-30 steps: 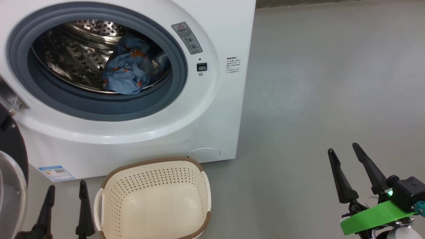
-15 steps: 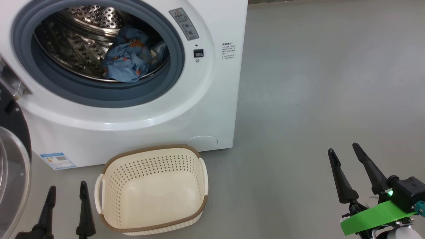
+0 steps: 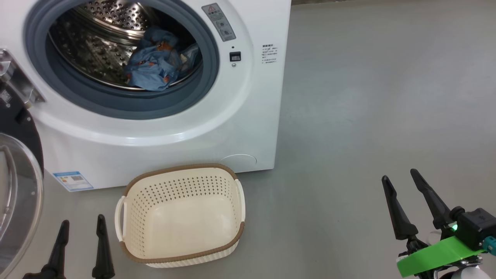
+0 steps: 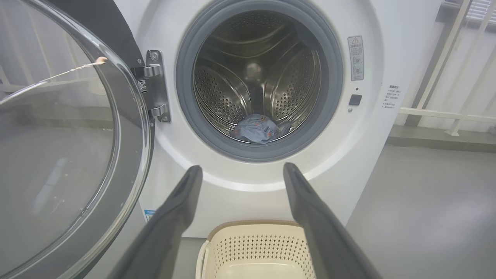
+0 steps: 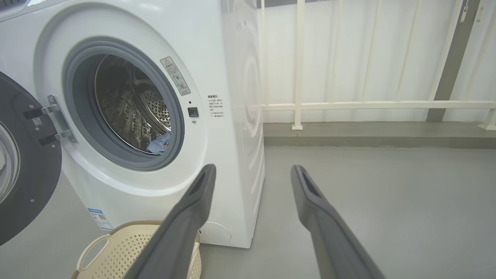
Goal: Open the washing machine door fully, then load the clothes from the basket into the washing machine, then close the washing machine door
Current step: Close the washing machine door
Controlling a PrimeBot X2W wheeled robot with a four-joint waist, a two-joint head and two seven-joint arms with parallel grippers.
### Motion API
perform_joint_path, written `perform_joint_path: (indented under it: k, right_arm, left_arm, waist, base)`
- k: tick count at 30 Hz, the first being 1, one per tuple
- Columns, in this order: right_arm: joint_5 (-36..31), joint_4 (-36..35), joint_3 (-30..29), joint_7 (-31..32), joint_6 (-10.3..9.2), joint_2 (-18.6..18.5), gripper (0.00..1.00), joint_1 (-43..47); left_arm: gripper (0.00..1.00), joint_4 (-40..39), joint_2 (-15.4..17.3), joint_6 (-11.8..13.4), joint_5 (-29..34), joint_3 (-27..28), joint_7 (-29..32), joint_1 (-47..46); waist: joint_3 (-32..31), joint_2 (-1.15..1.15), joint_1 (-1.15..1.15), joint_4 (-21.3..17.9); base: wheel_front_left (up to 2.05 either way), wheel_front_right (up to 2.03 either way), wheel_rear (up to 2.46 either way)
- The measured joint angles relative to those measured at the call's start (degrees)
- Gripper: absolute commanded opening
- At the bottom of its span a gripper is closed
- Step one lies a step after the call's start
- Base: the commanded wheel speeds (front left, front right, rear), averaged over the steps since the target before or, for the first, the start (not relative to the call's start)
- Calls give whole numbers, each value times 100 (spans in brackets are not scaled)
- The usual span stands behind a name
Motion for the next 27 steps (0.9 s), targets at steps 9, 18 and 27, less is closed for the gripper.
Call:
perform_joint_path:
  k: [9, 18, 27]
  right_arm:
    - [0, -8, 54, 0, 0, -22, 100, 68]
    - [0, -34, 142, 0, 0, -69, 100, 51]
    - [0, -38, 197, 0, 0, -167, 100, -19]
  left_arm:
    - [100, -8, -1, 81, -141, -31, 0, 1]
    - [100, -89, -1, 215, -370, -93, 0, 2]
    - [100, -183, -2, 356, -500, -176, 0, 7]
  waist:
    - [35, 0, 0, 287]
    - [92, 0, 0, 757]
    - [145, 0, 0, 1443]
  base:
    - [0, 0, 0]
    - [0, 0, 0]
    - [0, 0, 0]
